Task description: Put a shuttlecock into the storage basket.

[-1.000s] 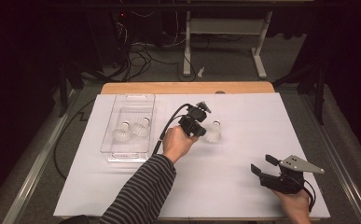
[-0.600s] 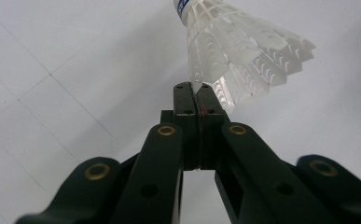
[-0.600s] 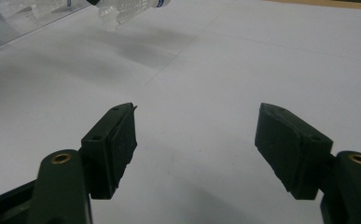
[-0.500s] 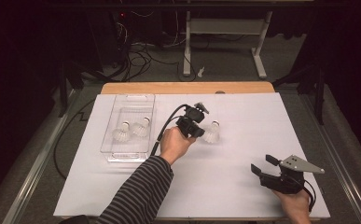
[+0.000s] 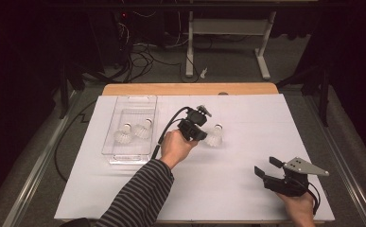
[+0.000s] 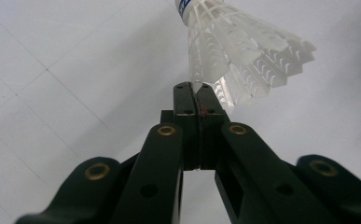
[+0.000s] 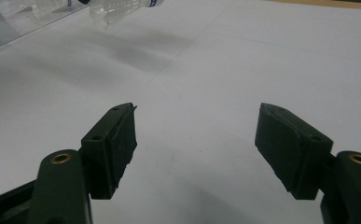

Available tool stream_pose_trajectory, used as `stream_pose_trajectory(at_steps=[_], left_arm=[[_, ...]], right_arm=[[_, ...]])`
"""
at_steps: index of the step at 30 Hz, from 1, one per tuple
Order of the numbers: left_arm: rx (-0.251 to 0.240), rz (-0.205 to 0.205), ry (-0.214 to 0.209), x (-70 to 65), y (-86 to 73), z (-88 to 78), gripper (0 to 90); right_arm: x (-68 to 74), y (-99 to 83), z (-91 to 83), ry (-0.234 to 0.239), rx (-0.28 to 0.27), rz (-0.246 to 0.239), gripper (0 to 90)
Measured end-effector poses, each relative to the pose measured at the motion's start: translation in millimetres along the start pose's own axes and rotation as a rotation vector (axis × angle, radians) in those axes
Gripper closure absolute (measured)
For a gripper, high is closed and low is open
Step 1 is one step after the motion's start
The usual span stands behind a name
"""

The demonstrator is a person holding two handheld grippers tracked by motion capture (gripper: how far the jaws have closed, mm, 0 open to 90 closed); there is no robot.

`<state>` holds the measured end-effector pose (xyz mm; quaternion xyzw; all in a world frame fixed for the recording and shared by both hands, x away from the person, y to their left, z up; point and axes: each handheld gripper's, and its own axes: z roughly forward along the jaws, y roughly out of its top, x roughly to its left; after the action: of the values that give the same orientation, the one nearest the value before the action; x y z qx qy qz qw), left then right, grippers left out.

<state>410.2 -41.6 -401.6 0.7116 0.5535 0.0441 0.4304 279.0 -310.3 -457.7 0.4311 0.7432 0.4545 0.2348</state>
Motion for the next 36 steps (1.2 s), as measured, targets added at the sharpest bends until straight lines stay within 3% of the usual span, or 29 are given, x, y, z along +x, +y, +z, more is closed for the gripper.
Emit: stream_pose_trajectory(at_steps=[36], left_arm=[[-0.011,0.01,-0.026,2.6,-4.3,-19.2,89.7]], right_arm=[[-0.1,0.0,0.3,-0.001,0.001,-0.001,29.9]])
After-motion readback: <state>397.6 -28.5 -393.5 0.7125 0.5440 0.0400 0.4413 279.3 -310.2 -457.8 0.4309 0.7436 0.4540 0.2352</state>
